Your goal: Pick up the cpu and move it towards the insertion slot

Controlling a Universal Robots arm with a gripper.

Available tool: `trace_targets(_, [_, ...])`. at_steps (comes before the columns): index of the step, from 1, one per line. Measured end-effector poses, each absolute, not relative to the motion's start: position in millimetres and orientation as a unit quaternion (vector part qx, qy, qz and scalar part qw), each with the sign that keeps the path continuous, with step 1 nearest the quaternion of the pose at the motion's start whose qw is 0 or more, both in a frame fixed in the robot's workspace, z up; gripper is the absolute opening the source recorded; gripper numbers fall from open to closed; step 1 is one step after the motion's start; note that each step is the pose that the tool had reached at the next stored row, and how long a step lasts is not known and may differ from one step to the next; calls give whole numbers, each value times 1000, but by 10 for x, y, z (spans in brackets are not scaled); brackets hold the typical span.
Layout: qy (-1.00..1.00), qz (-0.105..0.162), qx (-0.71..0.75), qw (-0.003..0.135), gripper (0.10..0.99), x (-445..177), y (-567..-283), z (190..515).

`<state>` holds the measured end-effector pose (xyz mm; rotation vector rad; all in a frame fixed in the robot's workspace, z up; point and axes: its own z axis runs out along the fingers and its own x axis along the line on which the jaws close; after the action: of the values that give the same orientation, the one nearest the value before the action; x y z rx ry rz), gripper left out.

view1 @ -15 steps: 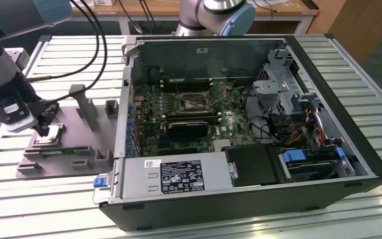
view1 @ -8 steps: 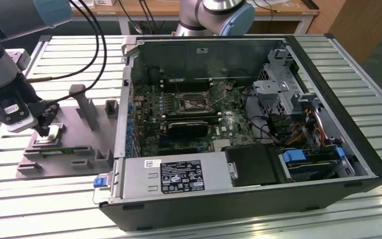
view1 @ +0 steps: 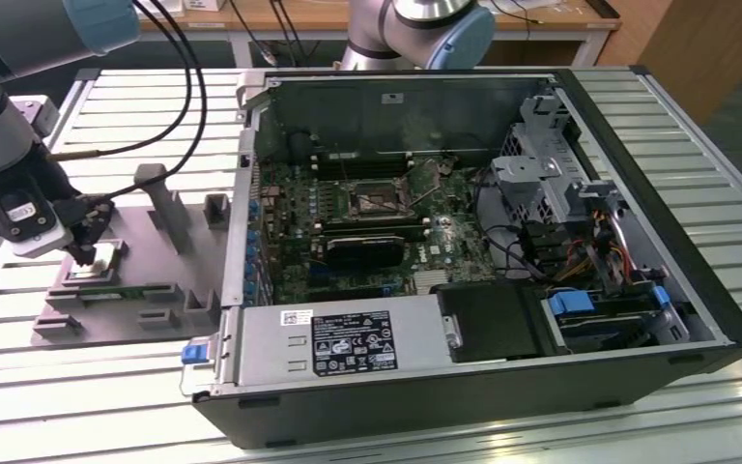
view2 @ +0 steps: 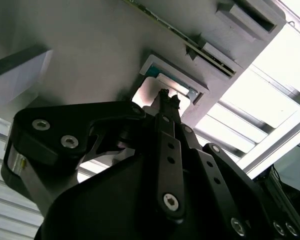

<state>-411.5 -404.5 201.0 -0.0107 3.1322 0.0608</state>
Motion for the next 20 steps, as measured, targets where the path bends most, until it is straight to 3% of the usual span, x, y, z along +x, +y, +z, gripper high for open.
trace_targets(5, [1000, 19, -3, 4, 110, -4115, -4045, 2009])
trace_targets(7, [1000, 19, -3, 4, 231, -4115, -4045, 2009])
trace_targets(8, [1000, 19, -3, 4, 231, -4115, -4045, 2009])
trace_targets(12, [1000, 19, -3, 4, 467, -4115, -4045, 2008])
trace_targets(13, [1000, 19, -3, 4, 467, -4115, -4045, 2008])
trace_targets(14, [1000, 19, -3, 4, 525, -4115, -4045, 2008])
trace_targets(16, [1000, 19, -3, 4, 525, -4115, -4045, 2008])
trace_targets(17, [1000, 19, -3, 4, 588, -4115, -4045, 2007])
trace_targets(20, [1000, 20, -3, 4, 588, -4115, -4045, 2007])
